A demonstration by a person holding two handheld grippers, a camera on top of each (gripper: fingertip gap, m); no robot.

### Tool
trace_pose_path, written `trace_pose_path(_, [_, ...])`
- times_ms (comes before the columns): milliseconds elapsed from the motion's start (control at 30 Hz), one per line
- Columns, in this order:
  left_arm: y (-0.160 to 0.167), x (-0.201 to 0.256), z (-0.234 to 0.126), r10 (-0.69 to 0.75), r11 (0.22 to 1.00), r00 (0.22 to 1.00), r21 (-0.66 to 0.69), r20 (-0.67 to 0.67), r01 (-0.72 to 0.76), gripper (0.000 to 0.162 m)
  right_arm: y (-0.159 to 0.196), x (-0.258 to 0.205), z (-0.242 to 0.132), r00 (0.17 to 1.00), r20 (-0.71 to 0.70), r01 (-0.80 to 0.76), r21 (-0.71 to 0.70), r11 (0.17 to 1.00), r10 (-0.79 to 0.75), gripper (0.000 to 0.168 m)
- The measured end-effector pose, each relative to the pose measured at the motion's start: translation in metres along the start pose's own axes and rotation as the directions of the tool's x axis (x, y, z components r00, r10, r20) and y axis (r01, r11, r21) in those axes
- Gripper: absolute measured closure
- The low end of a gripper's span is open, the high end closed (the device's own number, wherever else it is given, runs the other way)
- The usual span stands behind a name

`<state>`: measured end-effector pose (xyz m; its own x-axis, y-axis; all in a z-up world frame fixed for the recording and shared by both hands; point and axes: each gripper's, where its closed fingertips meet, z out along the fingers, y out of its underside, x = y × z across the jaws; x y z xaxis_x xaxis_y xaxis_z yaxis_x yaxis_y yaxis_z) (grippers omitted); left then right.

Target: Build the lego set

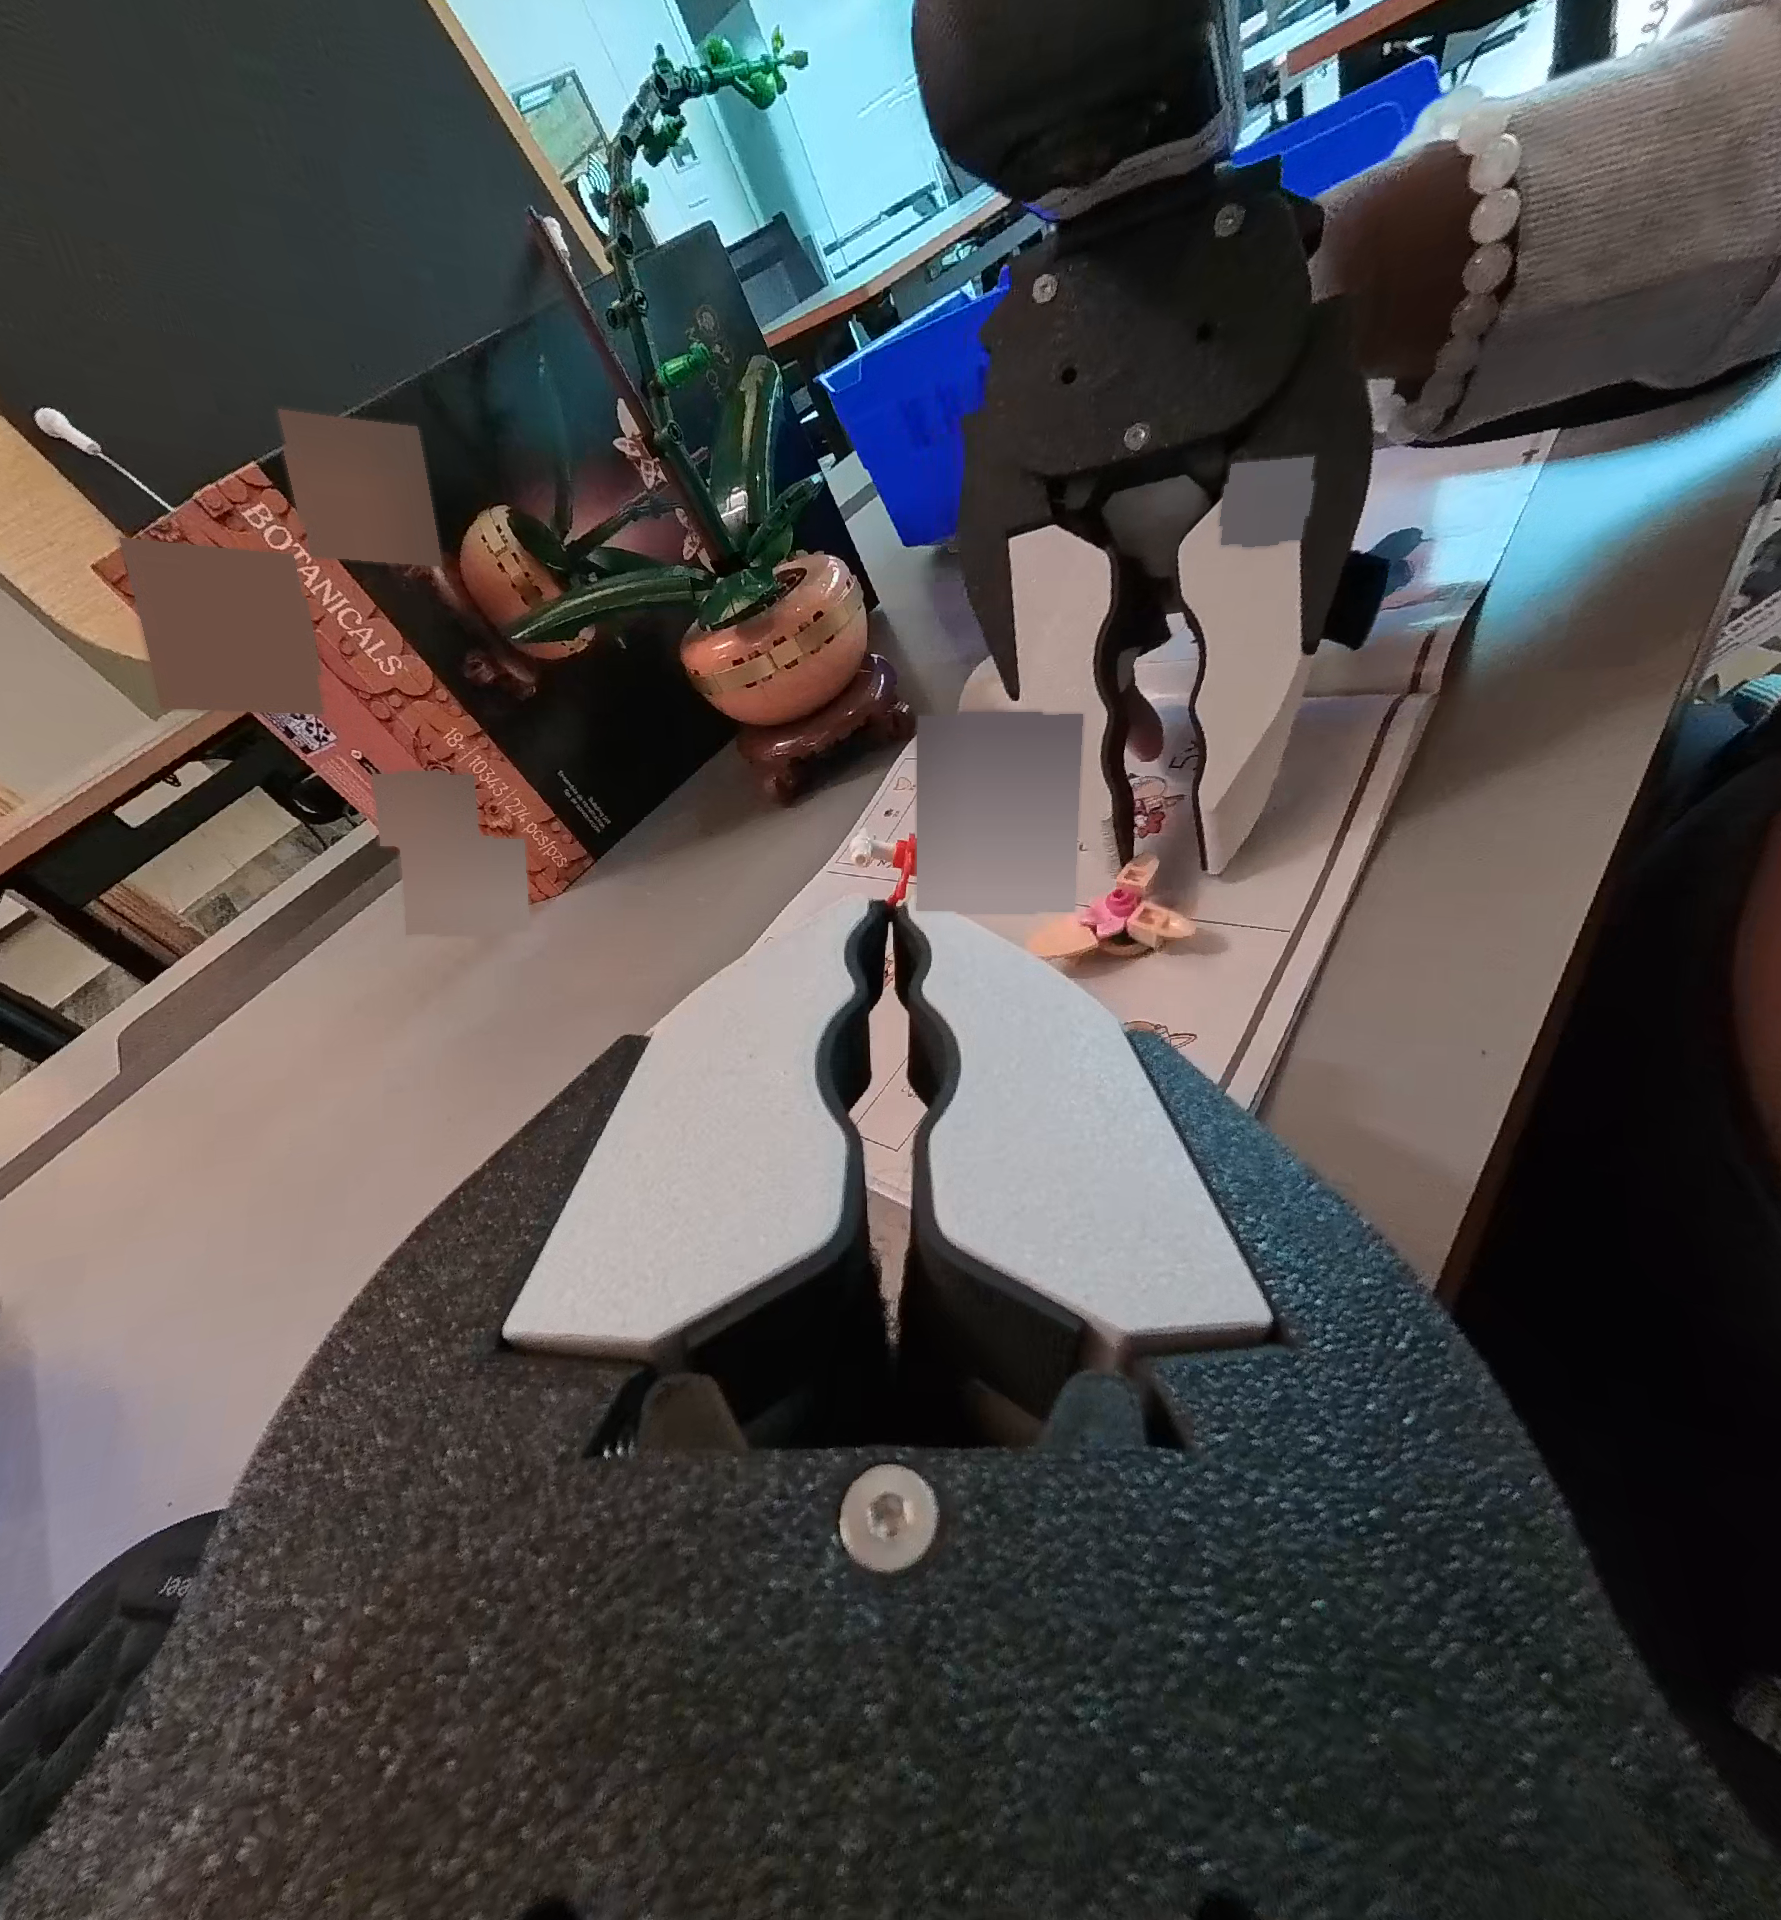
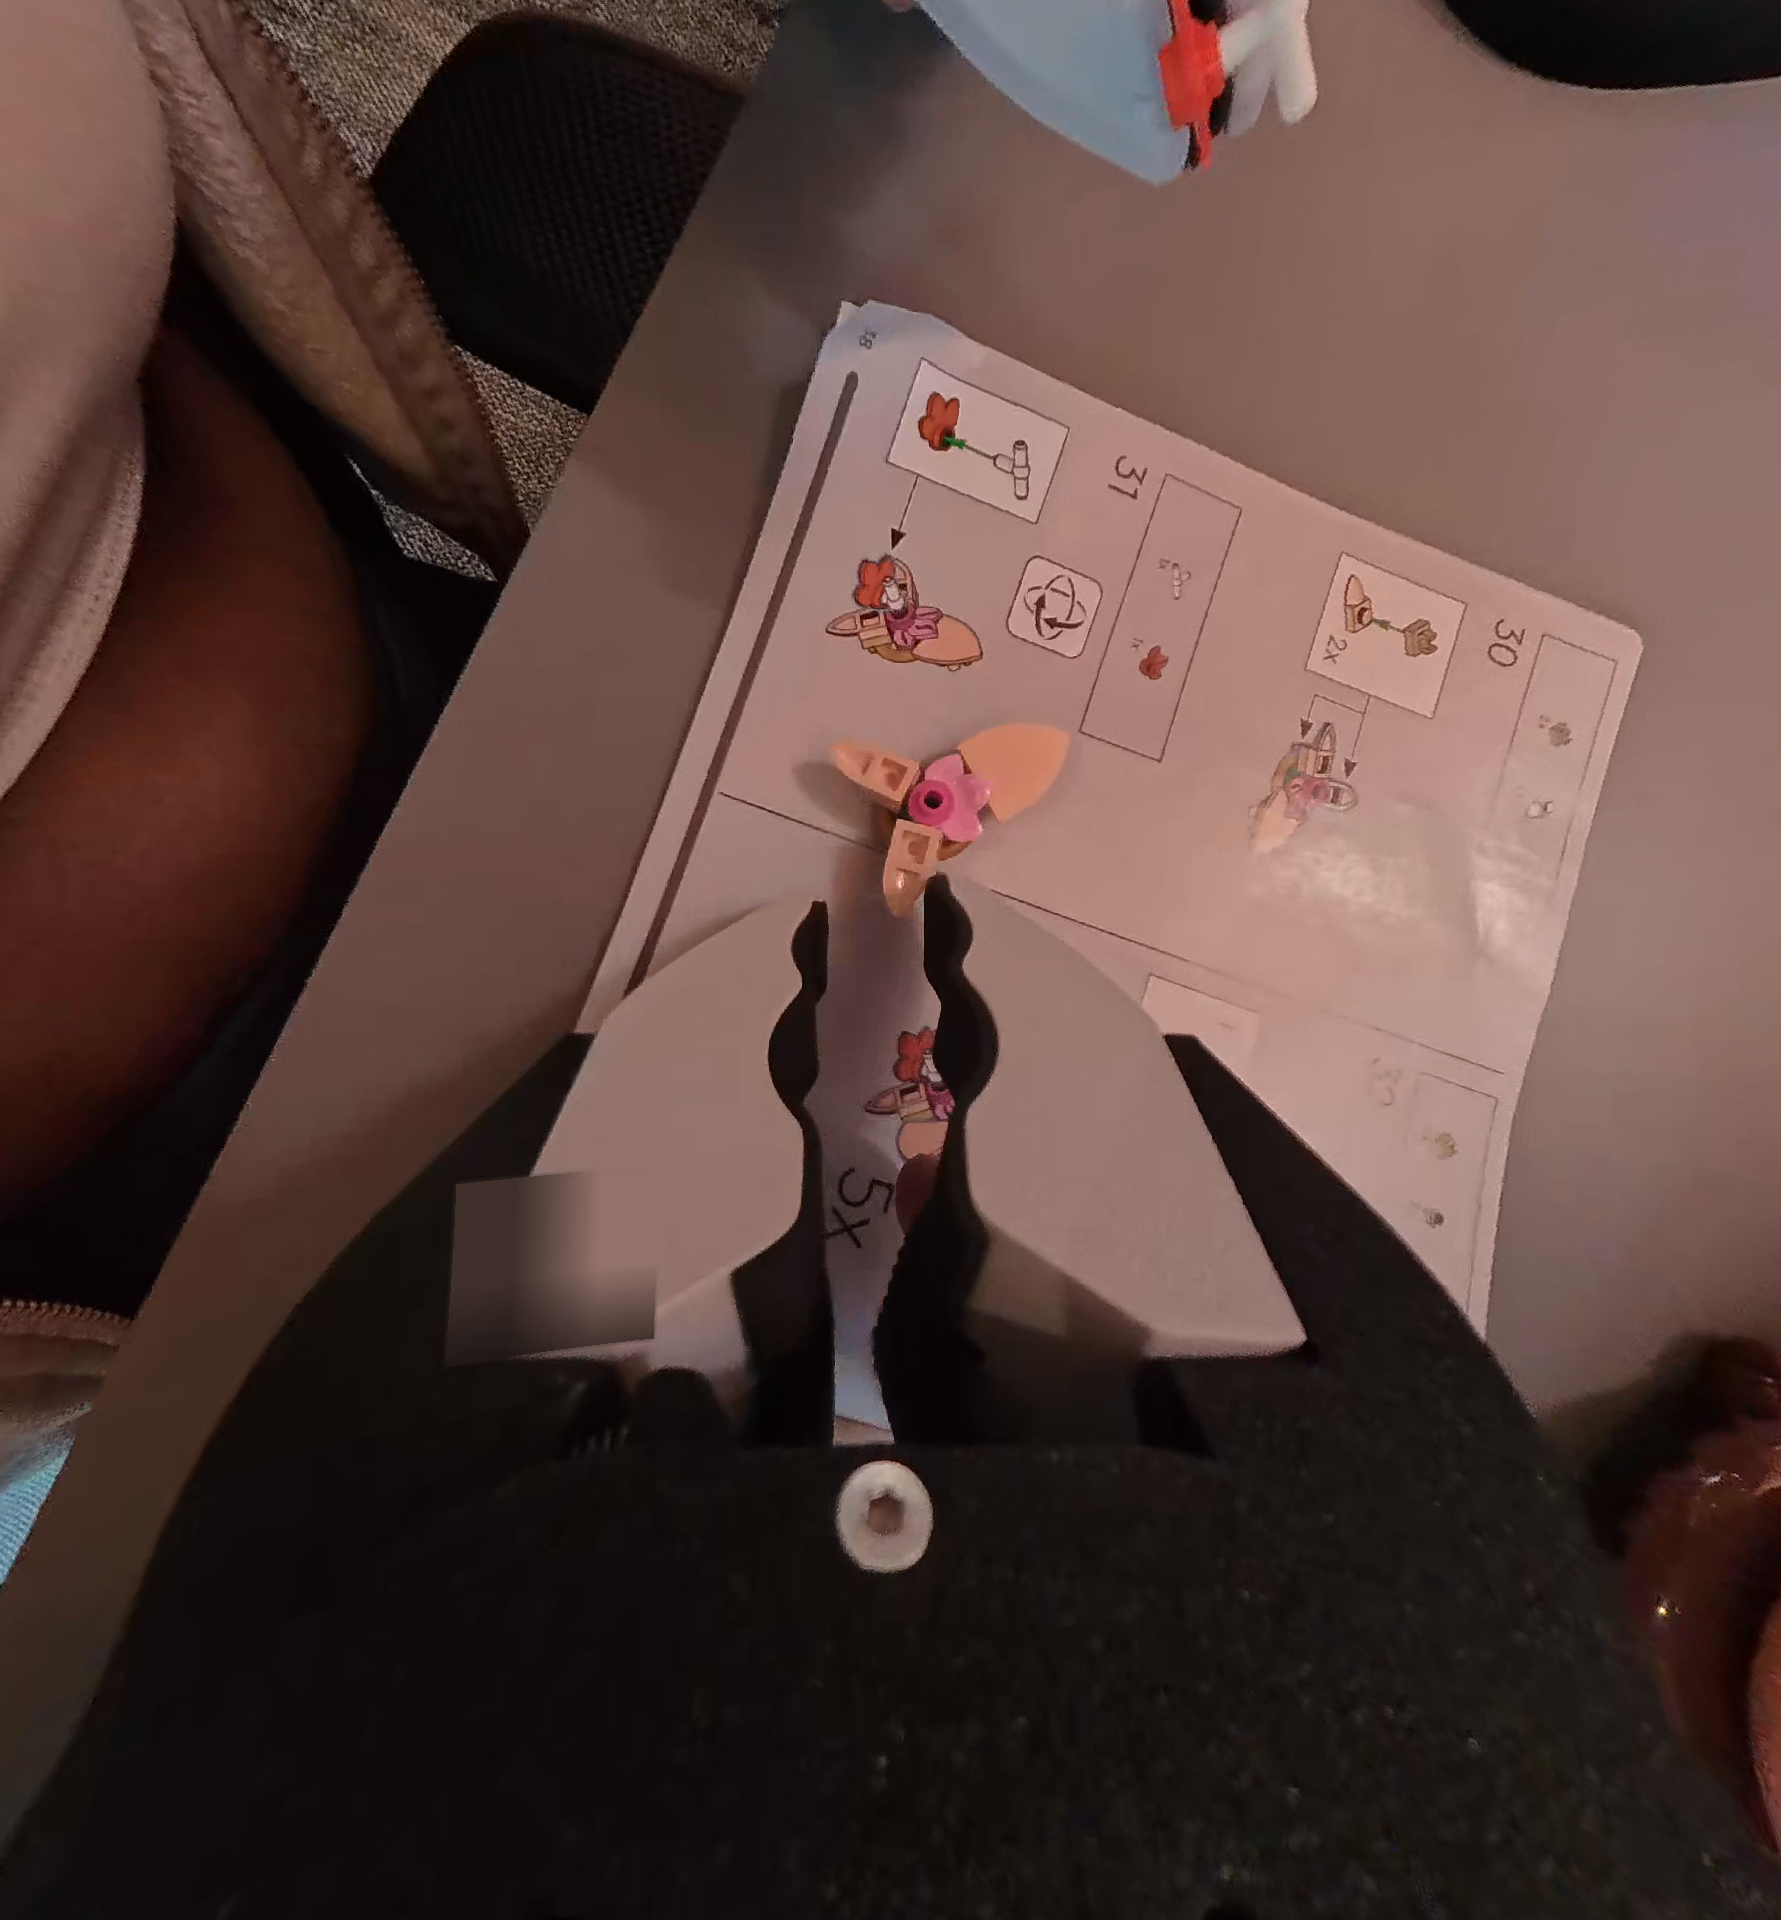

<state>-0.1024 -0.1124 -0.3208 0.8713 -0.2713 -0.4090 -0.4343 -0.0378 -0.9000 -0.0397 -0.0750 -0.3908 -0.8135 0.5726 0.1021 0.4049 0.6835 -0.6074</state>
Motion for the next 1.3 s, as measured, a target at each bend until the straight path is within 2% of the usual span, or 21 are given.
trace_pose_path(500, [0.002,0.001,0.002,0.022,1.0,1.0,-0.012,-0.001,-0.022,0.161,0.0,-0.001,-0.001,0.999,-0.026,-0.036,0.017,0.999,0.036,0.151])
trace_pose_path(667, [0.003,0.002,0.003,0.035,0.999,0.999,-0.018,-0.002,-0.035,0.161,-0.001,0.008,-0.01,0.991,-0.113,-0.071,0.042,0.997,0.076,0.151])
trace_pose_path(833, [-0.002,0.002,0.002,0.019,1.0,1.0,0.015,-0.007,-0.019,0.161,-0.031,0.018,-0.032,0.96,-0.219,-0.114,0.256,0.96,0.172,0.151])
trace_pose_path(933, [-0.012,0.007,0.001,-0.007,0.998,0.999,0.07,-0.047,0.01,0.162,-0.057,0.015,-0.044,0.953,-0.182,-0.146,0.427,0.892,0.243,0.151])
trace_pose_path(1067, [-0.02,0.012,0.005,0.013,0.997,0.997,0.076,-0.073,-0.007,0.161,-0.082,0.014,-0.057,0.945,-0.102,-0.197,0.579,0.791,0.31,0.156])
trace_pose_path(1133, [-0.027,0.016,0.007,-0.012,0.994,0.995,0.103,-0.1,0.022,0.161,-0.089,0.01,-0.059,0.945,-0.035,-0.238,0.611,0.755,0.326,0.156])
trace_pose_path(1300, [-0.048,0.023,0.008,-0.117,0.964,0.978,0.215,-0.175,0.154,0.161,-0.09,0.009,-0.06,0.939,-0.033,-0.246,0.633,0.734,0.343,0.154])
